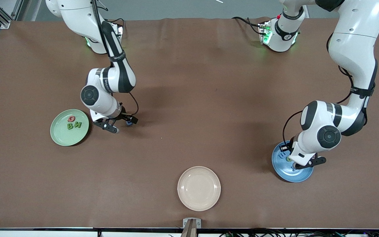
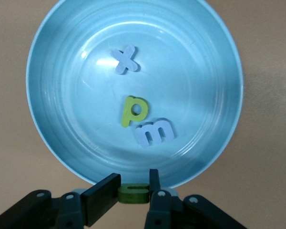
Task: Sort upper and lower case letters into plates
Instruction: 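Drop the n on the blue plate while the right grasps blue C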
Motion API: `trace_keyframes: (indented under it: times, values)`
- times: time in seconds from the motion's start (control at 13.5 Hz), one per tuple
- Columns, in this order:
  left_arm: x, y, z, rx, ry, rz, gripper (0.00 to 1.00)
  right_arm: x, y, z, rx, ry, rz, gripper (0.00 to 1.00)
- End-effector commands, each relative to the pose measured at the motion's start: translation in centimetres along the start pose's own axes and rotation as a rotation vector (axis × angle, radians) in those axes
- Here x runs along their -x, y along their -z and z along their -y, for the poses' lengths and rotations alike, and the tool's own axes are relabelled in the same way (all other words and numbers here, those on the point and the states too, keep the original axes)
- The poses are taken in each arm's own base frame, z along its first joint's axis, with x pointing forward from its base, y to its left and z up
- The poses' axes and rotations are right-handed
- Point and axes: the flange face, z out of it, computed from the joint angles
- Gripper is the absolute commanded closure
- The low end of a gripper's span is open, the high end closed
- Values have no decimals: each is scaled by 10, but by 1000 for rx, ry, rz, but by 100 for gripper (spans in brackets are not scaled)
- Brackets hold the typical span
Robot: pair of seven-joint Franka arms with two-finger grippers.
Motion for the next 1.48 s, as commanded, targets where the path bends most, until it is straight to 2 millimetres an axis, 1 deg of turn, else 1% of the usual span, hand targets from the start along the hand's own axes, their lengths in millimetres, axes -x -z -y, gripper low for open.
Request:
trace_keyframes:
  times: [0.0,0.07,0.15,0.22,0.3,0.37,0.45,0.52,0.59,0.74,0.96,1.11,1.19,1.26,1.41]
  values:
    - [-1,11,0,5,-18,-26,25,8,-13,1,7,-35,-23,0]
    - [-7,21,-3,15,-29,-48,25,6,-17,-1,16,-35,-28,0]
    - [-11,26,-5,21,-36,-61,25,5,-20,-2,19,-35,-35,0]
    - [-15,26,-5,24,-36,-65,24,3,-23,-4,26,-40,-38,0]
    - [-17,31,-5,28,-38,-74,21,2,-23,-4,27,-40,-39,0]
    - [-17,36,-5,29,-46,-82,4,0,-23,-6,27,-44,-39,0]
    - [-18,43,-2,30,-63,-91,0,-1,-23,-6,27,-47,-40,2]
    - [-17,59,0,34,-88,-106,0,-2,-23,-6,27,-47,-41,8]
    - [-16,78,1,38,-109,-127,0,-3,-24,-6,29,-47,-43,17]
    - [-11,116,5,35,-119,-159,0,-2,-25,-5,29,-44,-43,38]
    - [-1,167,14,26,-108,-199,0,-3,-27,-5,33,-46,-44,57]
    - [9,203,27,13,-106,-220,0,-4,-27,-4,31,-44,-52,70]
    - [19,221,34,-5,-118,-205,0,-4,-27,-4,31,-44,-52,76]
    - [28,248,40,-14,-120,-219,0,-4,-27,-5,31,-46,-53,81]
    - [49,303,51,-40,-144,-201,0,-5,-26,-5,34,-46,-45,85]
